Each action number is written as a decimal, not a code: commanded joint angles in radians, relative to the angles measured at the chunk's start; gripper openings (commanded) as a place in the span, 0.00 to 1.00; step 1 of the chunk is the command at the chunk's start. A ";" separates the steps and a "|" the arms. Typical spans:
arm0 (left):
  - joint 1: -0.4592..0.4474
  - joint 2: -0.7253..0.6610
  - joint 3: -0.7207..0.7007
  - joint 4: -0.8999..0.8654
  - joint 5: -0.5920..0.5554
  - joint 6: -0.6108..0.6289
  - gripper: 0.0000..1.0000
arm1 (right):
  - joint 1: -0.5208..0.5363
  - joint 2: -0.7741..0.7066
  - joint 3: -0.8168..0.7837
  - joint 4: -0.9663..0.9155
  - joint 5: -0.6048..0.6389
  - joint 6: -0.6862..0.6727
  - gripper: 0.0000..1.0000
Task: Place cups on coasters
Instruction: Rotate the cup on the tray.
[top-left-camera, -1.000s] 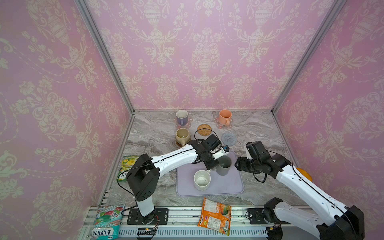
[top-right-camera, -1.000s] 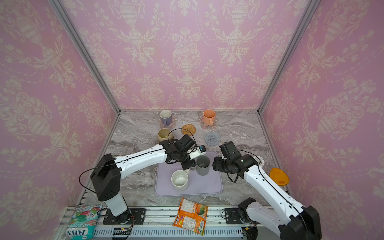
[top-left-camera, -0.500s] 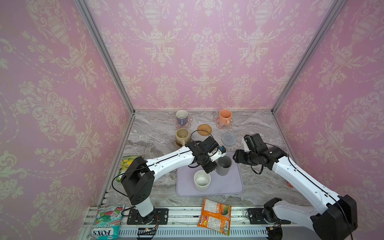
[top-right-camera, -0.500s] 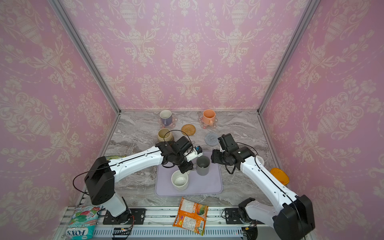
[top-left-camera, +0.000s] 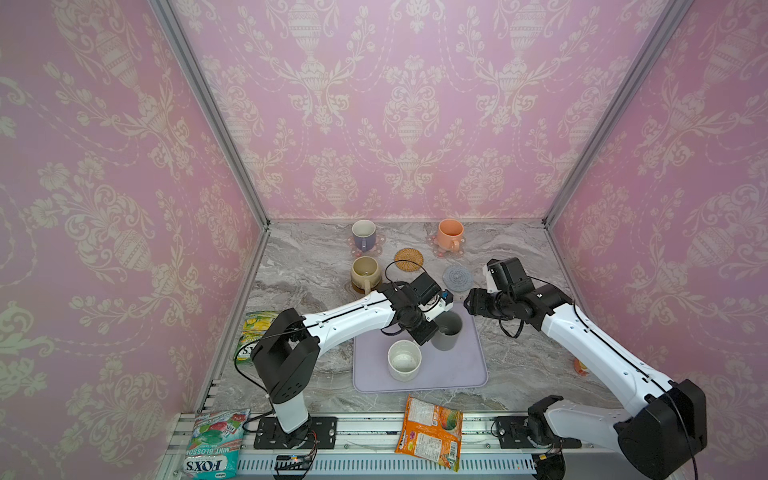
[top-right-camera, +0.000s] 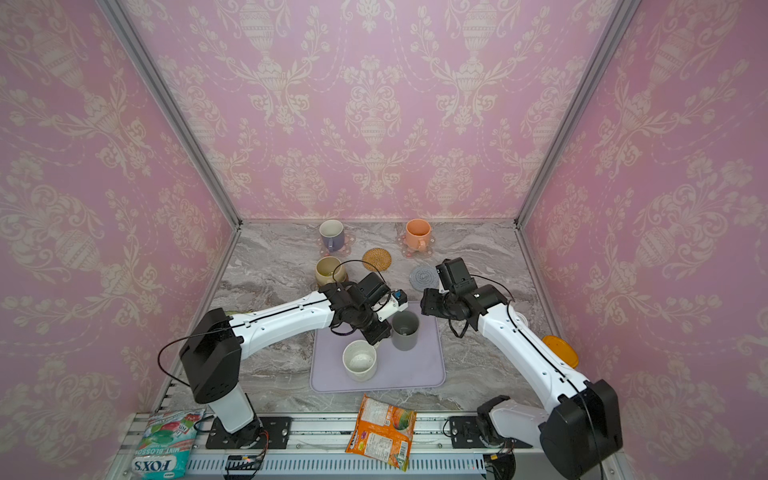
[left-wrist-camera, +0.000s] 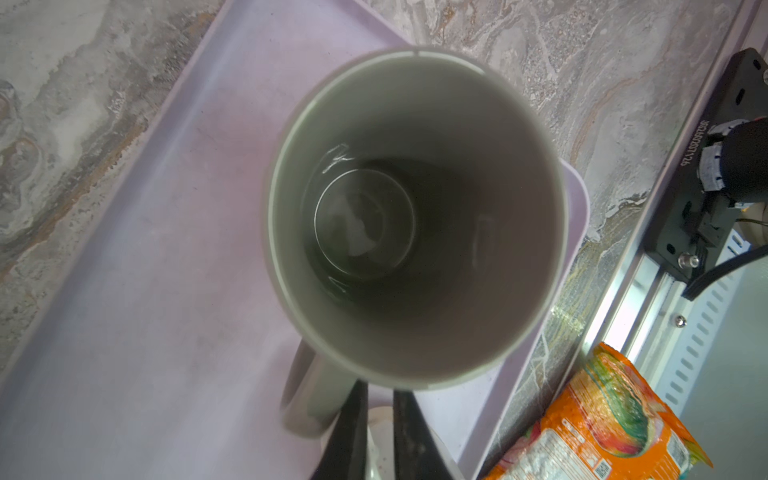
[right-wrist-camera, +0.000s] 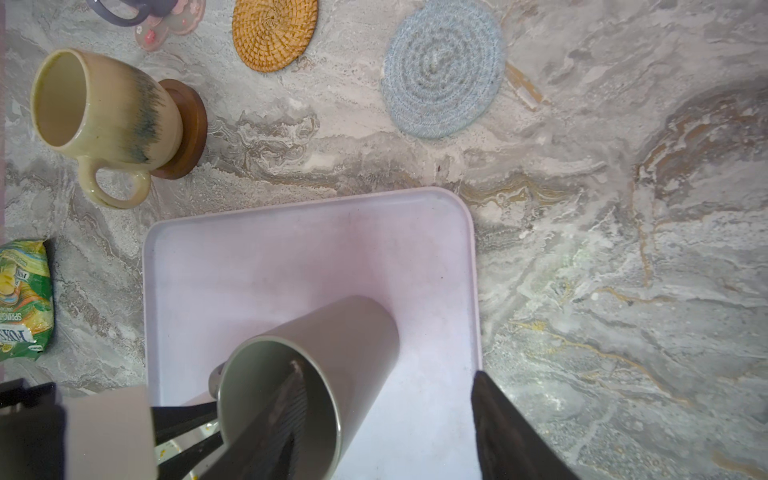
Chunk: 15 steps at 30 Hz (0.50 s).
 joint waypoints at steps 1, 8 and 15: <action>0.022 0.028 0.039 -0.017 -0.051 -0.032 0.17 | -0.021 -0.022 0.005 -0.006 0.000 -0.025 0.65; 0.048 0.034 0.081 -0.061 -0.077 0.008 0.17 | -0.045 -0.026 -0.043 0.014 -0.019 -0.037 0.66; 0.075 0.056 0.125 -0.092 -0.113 0.033 0.19 | -0.045 -0.011 -0.069 0.047 -0.037 -0.036 0.65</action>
